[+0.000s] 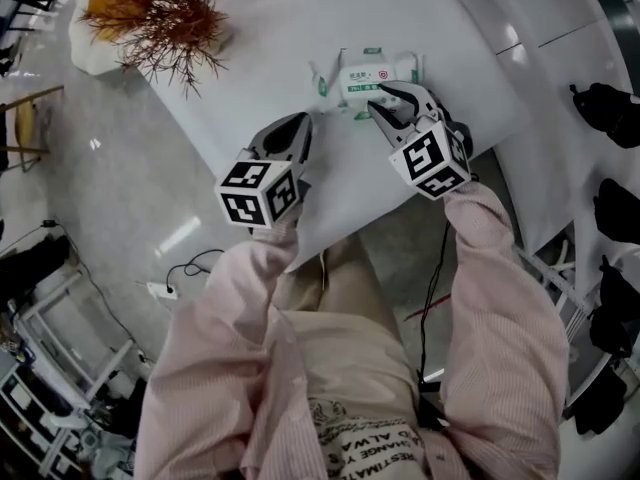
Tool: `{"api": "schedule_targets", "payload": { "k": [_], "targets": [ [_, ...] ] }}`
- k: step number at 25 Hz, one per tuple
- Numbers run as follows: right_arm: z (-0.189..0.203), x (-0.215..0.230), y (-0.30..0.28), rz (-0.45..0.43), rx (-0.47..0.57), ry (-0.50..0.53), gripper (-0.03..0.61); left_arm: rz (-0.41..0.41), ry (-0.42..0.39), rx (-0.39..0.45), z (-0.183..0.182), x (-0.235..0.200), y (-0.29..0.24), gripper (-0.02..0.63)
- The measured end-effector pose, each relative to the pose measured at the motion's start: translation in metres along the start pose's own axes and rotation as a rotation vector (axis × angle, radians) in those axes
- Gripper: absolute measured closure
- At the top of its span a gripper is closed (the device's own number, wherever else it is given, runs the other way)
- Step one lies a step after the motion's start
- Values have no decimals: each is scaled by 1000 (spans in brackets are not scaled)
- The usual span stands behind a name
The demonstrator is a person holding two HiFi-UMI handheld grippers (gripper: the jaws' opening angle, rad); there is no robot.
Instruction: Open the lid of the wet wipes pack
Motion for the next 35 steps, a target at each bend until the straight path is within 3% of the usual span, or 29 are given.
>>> {"api": "schedule_targets", "payload": {
  "k": [7, 14, 25, 35],
  "targets": [
    [6, 1, -14, -30, -73, 97, 472, 25, 23, -30, 11, -1, -8, 614],
    [4, 7, -18, -121, -124, 89, 466, 36, 31, -36, 12, -5, -13, 614],
    [1, 18, -20, -285, -223, -28, 476, 57, 41, -38, 7, -7, -18, 614],
    [-7, 31, -20, -402, -241, -185, 482, 61, 57, -33, 4, -8, -20, 614]
  ]
}}
Point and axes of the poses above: the fingertips, and each gripper's own axes: y backward along the fingers, x to its right, z out of its underside, the point moved 5 cm from there along y, backward along the fingers, and after that the axes turned 11 degrees about -y, right-handed, at the moved point
